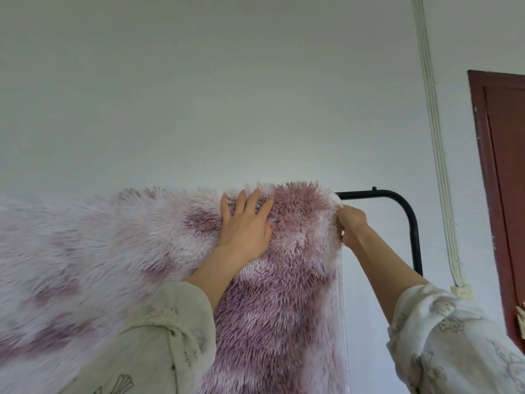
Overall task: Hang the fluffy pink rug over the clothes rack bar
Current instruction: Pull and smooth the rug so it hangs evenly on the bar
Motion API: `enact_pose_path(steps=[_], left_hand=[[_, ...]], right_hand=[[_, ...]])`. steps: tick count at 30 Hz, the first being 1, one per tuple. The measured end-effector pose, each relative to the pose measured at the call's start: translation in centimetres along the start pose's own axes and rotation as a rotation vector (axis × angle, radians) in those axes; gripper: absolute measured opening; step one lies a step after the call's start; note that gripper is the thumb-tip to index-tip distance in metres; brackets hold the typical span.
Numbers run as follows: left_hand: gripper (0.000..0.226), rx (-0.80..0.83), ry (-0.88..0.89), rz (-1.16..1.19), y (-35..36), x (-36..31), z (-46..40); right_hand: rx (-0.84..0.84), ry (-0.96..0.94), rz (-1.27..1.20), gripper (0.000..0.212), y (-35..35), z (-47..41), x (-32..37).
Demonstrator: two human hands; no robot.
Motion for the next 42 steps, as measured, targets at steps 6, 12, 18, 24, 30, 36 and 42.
enact_pose_path(steps=[6,12,18,24,30,36,42], left_hand=[[0.055,-0.023,0.041,0.0,0.8,-1.5,-0.7],[0.054,-0.053,0.036,-0.013,1.3,-2.1,-1.6],[0.053,-0.102,0.015,-0.022,1.1,-1.2,-1.6],[0.054,-0.044,0.036,0.026,0.2,0.8,-0.1],[0.047,-0.072,0.038,0.16,-4.7,5.2,4.3],[0.045,-0.164,-0.066,0.089,-11.4,18.2,13.1],[0.047,-0.171,-0.212,-0.026,-18.7,36.0,23.3]], right_hand=[[-0.019,-0.003,-0.037,0.04,-1.3,-1.6,0.2],[-0.021,-0.043,-0.006,0.039,-1.3,-3.0,0.3],[0.036,-0.071,0.04,0.032,0.2,-2.1,-1.2],[-0.043,-0.217,0.235,0.014,1.0,1.9,0.6],[-0.151,-0.675,0.629,0.041,5.5,13.1,4.7],[0.128,-0.994,0.657,0.042,19.7,30.9,4.7],[0.356,-1.157,0.7,0.045,32.9,47.7,3.1]])
Point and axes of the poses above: each hand's wrist, its own z-axis away from the middle knuckle, its own y-axis out of the palm, x = y × z, the point moved 10 cm from there along -z, towards the middle knuckle, and after that the axes turned 9 degrees about -x, right-handed, at the moved point
